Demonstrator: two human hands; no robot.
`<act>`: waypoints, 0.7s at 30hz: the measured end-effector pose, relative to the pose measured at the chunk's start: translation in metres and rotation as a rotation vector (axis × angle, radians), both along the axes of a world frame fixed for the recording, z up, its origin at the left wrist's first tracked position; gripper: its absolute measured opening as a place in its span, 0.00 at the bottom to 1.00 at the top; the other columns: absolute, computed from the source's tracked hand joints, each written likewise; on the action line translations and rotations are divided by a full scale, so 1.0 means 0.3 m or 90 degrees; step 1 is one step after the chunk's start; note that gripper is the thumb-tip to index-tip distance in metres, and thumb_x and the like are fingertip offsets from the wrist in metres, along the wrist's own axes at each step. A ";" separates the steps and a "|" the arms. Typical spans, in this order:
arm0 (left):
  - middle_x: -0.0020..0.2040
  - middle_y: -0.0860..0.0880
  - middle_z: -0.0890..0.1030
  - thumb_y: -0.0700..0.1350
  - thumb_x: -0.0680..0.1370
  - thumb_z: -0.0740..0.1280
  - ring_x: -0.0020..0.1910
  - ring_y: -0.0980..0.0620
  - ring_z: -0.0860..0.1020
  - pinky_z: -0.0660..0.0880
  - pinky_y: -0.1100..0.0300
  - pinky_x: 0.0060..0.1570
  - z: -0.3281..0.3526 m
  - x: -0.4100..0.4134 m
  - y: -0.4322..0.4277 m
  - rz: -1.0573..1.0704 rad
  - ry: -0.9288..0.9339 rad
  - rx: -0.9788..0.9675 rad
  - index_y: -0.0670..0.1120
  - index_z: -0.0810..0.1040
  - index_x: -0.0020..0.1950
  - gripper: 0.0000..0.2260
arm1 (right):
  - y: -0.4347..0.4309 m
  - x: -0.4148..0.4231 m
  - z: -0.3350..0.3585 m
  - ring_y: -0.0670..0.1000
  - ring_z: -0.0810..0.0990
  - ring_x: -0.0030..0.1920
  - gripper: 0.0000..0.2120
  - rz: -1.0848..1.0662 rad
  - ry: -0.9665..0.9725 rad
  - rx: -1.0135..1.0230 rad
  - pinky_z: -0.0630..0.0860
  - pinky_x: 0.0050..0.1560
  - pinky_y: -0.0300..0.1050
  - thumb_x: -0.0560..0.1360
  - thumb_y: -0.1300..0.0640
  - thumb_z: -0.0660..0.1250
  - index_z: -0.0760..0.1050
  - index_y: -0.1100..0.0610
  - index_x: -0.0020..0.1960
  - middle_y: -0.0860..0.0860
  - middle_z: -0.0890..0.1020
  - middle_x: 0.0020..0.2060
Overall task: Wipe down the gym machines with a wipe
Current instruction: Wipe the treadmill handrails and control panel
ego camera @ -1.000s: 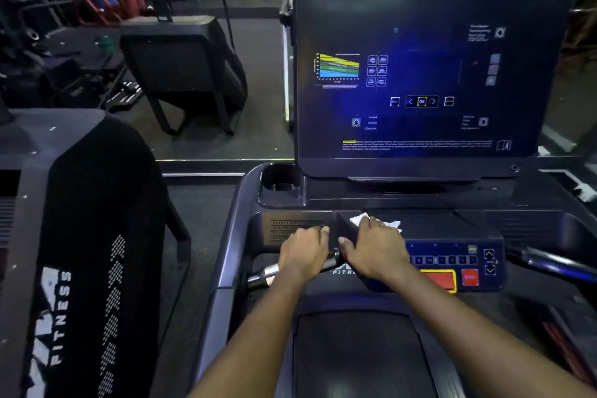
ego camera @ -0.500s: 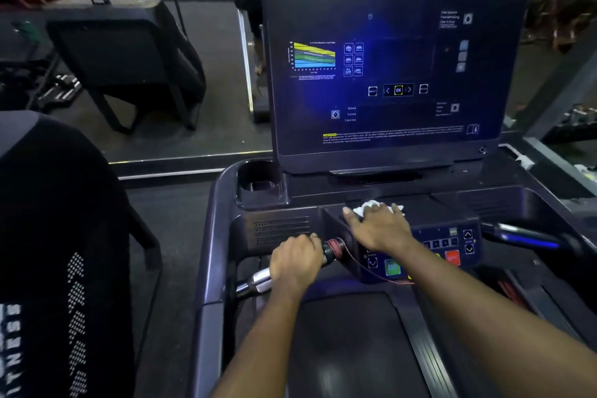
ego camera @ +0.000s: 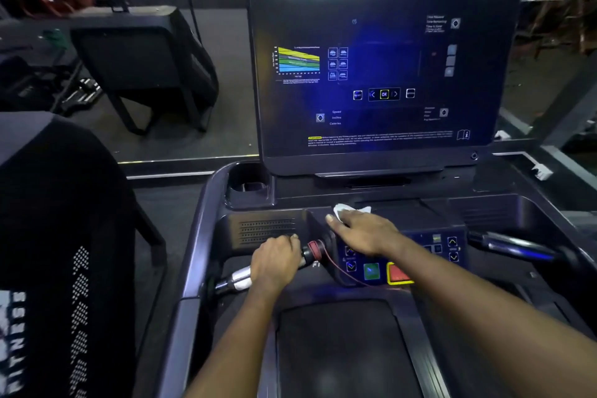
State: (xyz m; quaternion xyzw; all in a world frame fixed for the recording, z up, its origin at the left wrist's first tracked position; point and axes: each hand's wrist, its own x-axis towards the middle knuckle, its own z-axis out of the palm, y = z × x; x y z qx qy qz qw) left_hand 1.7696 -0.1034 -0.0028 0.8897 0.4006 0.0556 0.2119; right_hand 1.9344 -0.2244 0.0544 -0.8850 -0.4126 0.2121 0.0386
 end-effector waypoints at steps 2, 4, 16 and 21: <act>0.50 0.40 0.83 0.52 0.85 0.53 0.53 0.36 0.80 0.73 0.47 0.50 -0.002 0.002 -0.007 0.011 -0.053 -0.025 0.44 0.78 0.50 0.18 | -0.053 0.065 0.005 0.55 0.64 0.78 0.36 -0.025 0.005 -0.032 0.64 0.73 0.56 0.79 0.28 0.40 0.63 0.45 0.78 0.44 0.63 0.79; 0.48 0.42 0.82 0.49 0.85 0.56 0.50 0.38 0.79 0.73 0.47 0.47 0.012 0.016 -0.032 0.016 -0.146 -0.026 0.44 0.74 0.50 0.12 | -0.078 0.125 0.009 0.56 0.65 0.77 0.37 -0.068 -0.025 -0.061 0.64 0.73 0.56 0.80 0.30 0.39 0.65 0.49 0.78 0.47 0.64 0.79; 0.53 0.48 0.81 0.45 0.82 0.58 0.55 0.49 0.76 0.72 0.55 0.59 0.011 0.176 -0.111 -0.072 -0.272 -0.017 0.44 0.80 0.57 0.12 | -0.176 0.237 -0.013 0.56 0.65 0.77 0.39 -0.077 -0.018 -0.051 0.63 0.73 0.58 0.79 0.30 0.38 0.64 0.51 0.79 0.48 0.64 0.79; 0.51 0.50 0.78 0.42 0.82 0.60 0.53 0.50 0.75 0.72 0.53 0.57 0.014 0.183 -0.111 -0.087 -0.270 0.009 0.44 0.78 0.54 0.08 | -0.110 0.192 0.015 0.57 0.68 0.75 0.41 -0.065 -0.042 -0.068 0.67 0.70 0.54 0.79 0.29 0.38 0.69 0.53 0.76 0.53 0.69 0.76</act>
